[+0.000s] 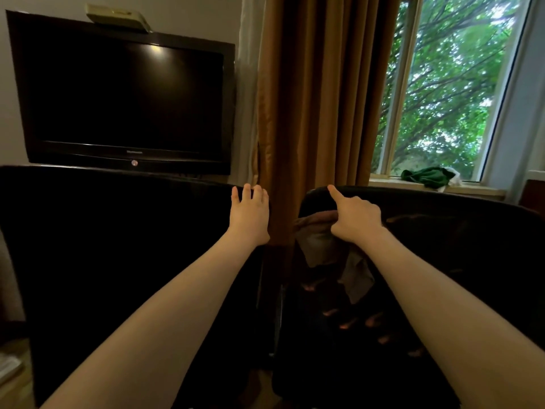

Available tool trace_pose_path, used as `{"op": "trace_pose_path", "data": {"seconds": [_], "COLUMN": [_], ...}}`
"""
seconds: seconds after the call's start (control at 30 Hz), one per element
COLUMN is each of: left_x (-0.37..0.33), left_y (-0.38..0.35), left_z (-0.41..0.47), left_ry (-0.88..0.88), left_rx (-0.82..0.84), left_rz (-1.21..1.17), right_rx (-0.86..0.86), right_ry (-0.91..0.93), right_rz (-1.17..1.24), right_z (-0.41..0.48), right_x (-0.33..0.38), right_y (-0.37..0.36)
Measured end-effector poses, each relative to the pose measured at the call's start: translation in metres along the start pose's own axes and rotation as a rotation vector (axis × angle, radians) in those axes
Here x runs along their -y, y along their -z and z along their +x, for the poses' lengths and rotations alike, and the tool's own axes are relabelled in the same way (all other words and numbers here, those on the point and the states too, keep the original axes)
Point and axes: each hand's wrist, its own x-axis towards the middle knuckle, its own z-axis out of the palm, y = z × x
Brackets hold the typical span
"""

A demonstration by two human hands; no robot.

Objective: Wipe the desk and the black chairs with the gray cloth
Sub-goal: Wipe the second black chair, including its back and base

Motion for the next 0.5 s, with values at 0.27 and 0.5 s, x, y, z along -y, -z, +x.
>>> {"op": "trace_pose_path", "data": {"seconds": [0.27, 0.5], "left_x": [-0.051, -0.092], "left_y": [0.017, 0.03], "left_z": [-0.013, -0.02], "left_ry": [-0.283, -0.192], "left_rx": [0.117, -0.108], "left_rz": [-0.331, -0.88], "right_rx": [-0.102, -0.265], "right_ry": [0.043, 0.046], "right_rz": [0.149, 0.28], "right_z": [-0.038, -0.049], "right_x": [-0.037, -0.047], "right_y": [0.011, 0.015]}}
